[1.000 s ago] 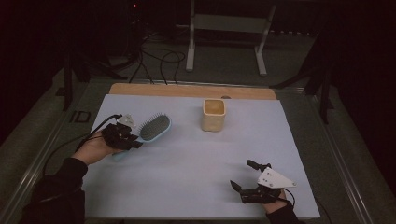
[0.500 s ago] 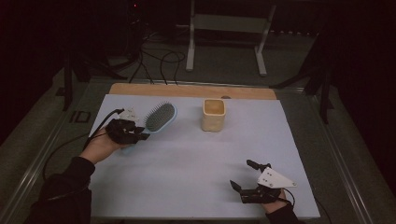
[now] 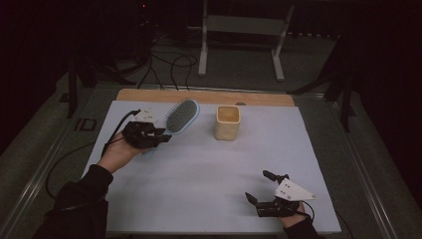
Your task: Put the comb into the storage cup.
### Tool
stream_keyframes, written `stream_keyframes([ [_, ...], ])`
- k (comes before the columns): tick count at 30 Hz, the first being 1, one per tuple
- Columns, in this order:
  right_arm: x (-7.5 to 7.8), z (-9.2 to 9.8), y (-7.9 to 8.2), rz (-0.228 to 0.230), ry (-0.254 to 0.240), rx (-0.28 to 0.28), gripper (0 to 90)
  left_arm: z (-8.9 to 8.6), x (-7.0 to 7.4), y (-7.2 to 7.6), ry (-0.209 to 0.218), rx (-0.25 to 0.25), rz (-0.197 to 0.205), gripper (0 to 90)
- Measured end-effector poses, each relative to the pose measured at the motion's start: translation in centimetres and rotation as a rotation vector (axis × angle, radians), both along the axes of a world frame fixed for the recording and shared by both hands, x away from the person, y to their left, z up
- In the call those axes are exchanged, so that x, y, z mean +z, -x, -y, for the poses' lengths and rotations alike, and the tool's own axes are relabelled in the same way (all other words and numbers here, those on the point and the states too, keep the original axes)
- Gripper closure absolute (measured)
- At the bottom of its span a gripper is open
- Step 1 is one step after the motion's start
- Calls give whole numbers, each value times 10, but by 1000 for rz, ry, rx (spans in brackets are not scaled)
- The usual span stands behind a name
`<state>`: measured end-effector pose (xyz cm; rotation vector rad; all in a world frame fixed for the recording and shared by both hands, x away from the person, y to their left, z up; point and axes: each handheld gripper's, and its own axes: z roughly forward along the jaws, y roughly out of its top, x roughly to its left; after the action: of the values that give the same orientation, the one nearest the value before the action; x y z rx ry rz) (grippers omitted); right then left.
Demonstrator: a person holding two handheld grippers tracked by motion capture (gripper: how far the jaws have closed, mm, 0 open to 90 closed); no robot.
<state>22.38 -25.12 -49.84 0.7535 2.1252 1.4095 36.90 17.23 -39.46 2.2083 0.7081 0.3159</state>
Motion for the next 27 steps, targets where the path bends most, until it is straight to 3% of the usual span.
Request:
stream_keyframes([
  [6, 0, 0, 0, 5, -1, 1, 85, 12, 8, -4, 48, 6, 27, 698],
  [8, 0, 0, 0, 6, -1, 1, 85, 15, 11, -6, 71, 11, 18, 698],
  [15, 1, 0, 0, 6, -3, 2, 85, 26, 20, -10, 134, 47, 62, 698],
  [27, 1, 0, 0, 9, -3, 4, 85, 43, 33, -17, 191, 60, 111, 698],
])
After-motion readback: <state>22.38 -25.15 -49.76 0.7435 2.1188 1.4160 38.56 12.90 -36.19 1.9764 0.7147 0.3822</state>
